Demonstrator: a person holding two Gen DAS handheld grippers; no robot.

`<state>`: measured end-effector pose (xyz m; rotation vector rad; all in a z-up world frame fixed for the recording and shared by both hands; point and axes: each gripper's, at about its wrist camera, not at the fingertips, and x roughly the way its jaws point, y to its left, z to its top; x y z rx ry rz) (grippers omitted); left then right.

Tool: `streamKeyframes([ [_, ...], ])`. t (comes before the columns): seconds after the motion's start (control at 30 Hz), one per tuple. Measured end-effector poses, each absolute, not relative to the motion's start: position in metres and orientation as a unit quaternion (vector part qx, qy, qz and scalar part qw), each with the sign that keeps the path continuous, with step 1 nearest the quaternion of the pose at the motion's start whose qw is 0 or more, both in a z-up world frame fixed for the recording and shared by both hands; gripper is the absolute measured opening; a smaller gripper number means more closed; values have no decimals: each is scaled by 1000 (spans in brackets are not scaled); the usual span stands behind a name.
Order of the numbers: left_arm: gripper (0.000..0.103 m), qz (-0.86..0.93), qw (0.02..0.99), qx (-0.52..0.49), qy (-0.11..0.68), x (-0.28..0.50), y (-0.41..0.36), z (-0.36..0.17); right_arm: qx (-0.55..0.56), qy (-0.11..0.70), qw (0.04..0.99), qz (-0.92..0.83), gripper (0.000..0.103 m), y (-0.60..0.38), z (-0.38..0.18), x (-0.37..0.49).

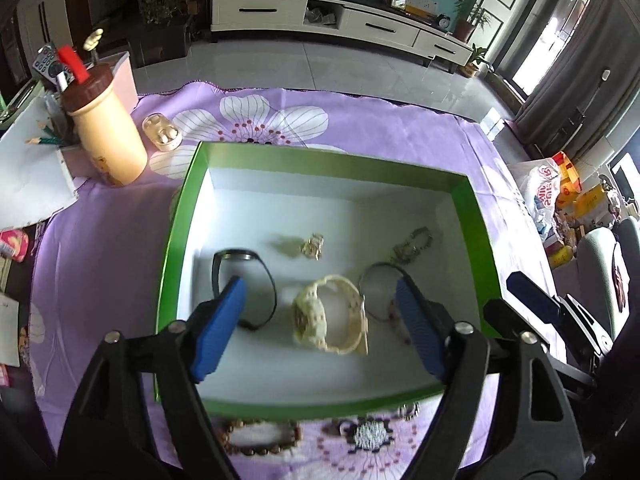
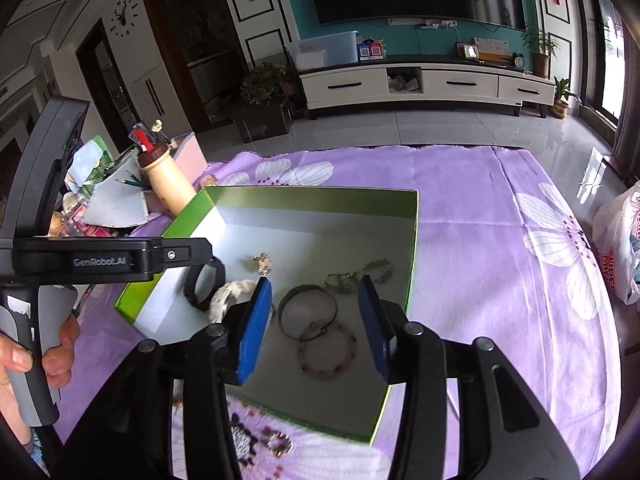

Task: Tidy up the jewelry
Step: 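Lift both open tools out of the green box toward the remaining jewelry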

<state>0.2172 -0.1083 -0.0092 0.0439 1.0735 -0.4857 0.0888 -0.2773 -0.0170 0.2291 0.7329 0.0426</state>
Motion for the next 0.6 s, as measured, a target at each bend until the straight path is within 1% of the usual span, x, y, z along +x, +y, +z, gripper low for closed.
streamKeyframes([
  [0.1,83,-231,835,19,499,197,-92,-2,98,352,931,22,46,-271,-11,67],
  [0.27,83,-229,839,8,493,167,-55,3,94,350,932,29,46,-264,-7,34],
  [0.43,83,-212,844,-7,492,144,-15,2,97,357,929,30,46,-256,-10,10],
  [0.6,83,-189,846,-13,499,125,20,-11,95,367,925,35,46,-245,-18,-7],
])
